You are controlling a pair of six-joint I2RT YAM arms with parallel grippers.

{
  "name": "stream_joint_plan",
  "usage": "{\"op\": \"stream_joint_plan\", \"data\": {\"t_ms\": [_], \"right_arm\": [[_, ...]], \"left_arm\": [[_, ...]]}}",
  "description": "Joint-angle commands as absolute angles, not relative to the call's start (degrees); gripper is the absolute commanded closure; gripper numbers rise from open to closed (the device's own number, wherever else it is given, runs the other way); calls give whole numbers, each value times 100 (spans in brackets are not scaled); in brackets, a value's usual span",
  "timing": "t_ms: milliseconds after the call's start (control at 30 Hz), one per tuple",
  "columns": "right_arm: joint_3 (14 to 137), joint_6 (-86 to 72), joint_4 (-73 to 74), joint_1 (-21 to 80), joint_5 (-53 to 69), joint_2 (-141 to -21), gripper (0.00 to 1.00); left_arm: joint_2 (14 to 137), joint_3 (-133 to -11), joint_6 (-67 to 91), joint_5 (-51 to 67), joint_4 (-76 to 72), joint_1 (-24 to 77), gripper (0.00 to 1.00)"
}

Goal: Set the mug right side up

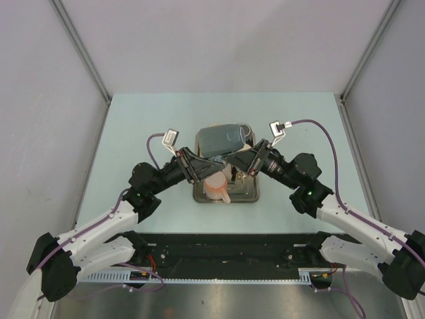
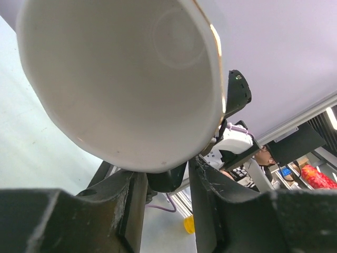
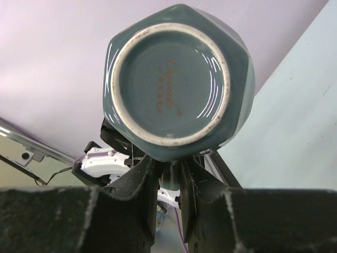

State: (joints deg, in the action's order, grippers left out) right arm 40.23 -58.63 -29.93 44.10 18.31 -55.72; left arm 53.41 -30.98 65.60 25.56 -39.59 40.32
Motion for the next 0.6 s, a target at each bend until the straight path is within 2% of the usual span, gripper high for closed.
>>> {"op": "stream_joint_plan", "data": {"t_ms": [0, 100, 200, 333, 567], "right_arm": [[4184, -5757, -3358, 4535, 2030, -5546, 100], [4184, -5704, -3244, 4553, 2021, -5546, 100], [4175, -5669, -3182, 4588, 2013, -5555, 100], [4166, -5651, -3138, 4579, 2004, -5528, 100], [4131, -5599, -3006, 4597, 2013, -5493, 100]], "left_arm": [[5370, -3428, 6697, 2461, -4675, 4113, 60], [5405, -3419, 6802, 2452, -4807, 4113, 62], [5432, -3375, 6934, 2426, -4983, 4113, 57], [5449, -3358, 6961, 2408, -5036, 4113, 60], [5458, -3349, 6970, 2408, -5045, 4113, 88]]}}
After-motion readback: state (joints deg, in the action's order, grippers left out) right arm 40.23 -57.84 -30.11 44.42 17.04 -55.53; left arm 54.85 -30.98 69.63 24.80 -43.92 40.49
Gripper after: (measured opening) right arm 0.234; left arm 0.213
